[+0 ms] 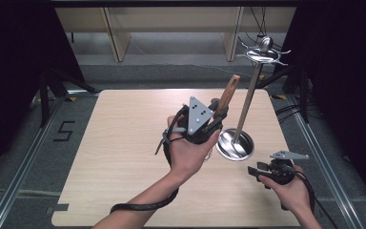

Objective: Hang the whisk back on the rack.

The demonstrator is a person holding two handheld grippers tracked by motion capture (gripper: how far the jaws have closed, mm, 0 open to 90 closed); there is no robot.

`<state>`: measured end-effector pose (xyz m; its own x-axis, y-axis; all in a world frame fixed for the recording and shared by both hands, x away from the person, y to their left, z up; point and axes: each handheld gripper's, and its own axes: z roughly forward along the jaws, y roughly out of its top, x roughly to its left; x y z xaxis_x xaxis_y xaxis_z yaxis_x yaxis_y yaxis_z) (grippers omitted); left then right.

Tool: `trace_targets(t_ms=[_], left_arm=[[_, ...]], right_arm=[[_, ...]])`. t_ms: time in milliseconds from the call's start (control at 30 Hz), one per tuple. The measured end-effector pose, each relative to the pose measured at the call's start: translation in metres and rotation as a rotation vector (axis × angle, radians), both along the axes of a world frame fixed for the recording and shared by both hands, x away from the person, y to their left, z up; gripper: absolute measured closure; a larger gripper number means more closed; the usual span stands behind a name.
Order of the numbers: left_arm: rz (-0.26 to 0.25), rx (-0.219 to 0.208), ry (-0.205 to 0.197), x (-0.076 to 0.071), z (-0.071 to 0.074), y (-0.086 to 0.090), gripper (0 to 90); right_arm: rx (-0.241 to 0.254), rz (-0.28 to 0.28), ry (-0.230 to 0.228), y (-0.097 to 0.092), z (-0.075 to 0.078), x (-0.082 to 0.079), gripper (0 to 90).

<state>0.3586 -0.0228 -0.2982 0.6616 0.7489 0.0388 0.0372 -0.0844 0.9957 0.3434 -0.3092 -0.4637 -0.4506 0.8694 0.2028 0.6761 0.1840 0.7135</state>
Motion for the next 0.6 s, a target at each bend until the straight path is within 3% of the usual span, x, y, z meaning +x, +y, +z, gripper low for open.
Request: trace_targets(t_ms=[600], left_arm=[[-0.007,0.004,-0.018,0.0024,0.0075,-0.0057,69.7]], right_arm=[[0.021,0.002,-0.005,0.0,-0.0011,0.0009,50.2]])
